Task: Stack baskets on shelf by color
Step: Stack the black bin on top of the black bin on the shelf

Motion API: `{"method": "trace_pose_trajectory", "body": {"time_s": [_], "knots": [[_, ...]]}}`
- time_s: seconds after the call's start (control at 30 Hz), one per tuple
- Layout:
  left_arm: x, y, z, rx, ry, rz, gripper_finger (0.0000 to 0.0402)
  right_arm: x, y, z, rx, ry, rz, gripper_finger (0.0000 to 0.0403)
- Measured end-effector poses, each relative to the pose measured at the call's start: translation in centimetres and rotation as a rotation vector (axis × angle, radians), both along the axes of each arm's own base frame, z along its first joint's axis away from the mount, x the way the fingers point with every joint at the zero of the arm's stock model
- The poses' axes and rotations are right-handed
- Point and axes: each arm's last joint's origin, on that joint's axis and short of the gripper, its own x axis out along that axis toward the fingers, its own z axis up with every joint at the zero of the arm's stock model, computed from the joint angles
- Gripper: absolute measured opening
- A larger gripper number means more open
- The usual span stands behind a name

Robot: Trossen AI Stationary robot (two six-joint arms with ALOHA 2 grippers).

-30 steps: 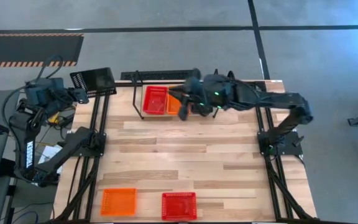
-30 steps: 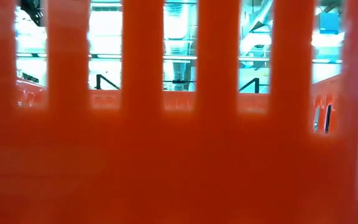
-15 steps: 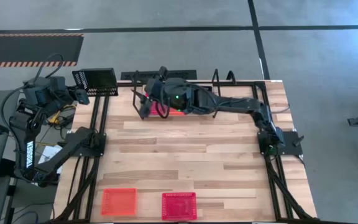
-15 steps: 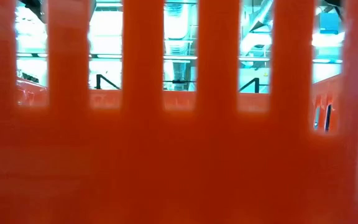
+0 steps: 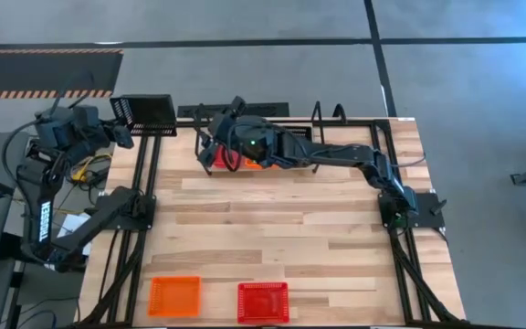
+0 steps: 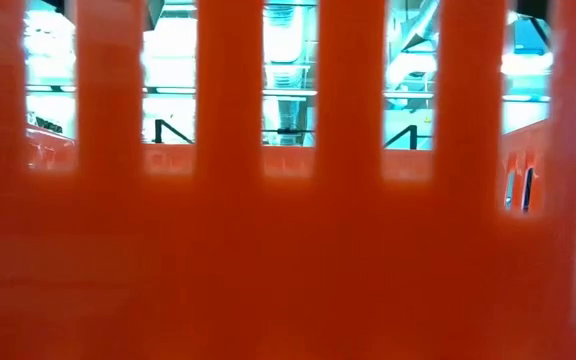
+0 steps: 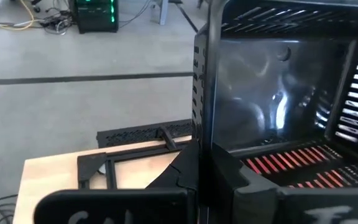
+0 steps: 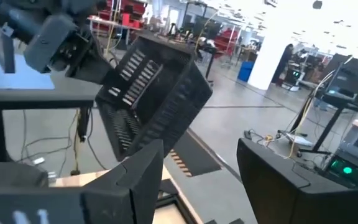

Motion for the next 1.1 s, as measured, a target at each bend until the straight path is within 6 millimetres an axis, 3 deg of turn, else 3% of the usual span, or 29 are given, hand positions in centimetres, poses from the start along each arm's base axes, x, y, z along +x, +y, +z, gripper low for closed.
{"method": "trace_pose_trajectory", "body": {"time_s": [0.2, 0.5, 0.77, 0.93, 1.1], "knots": [[0.9, 1.9, 1.2, 0.073, -0.081, -0.081, 0.0, -2.2, 1.3, 2.7, -0.053, 0.024, 0.012, 0.0224], [3.1, 5.8, 2.0, 0.102, -0.097, -0.171, 0.0, -3.9, 1.0, 4.4, -0.117, 0.071, -0.049, 0.022], [8.5, 10.4, 1.3, 0.085, -0.063, -0.324, 0.0, -4.2, 0.4, 4.5, -0.12, 0.081, -0.063, 0.0219], [12.6, 10.9, 1.4, 0.179, -0.046, -0.393, 0.0, -4.4, 0.0, 4.0, -0.117, 0.139, -0.167, 0.0219], [14.8, 10.9, 1.9, 0.233, 0.012, -0.389, 0.0, -5.3, -0.1, 3.8, -0.138, 0.239, -0.377, 0.0219]]}}
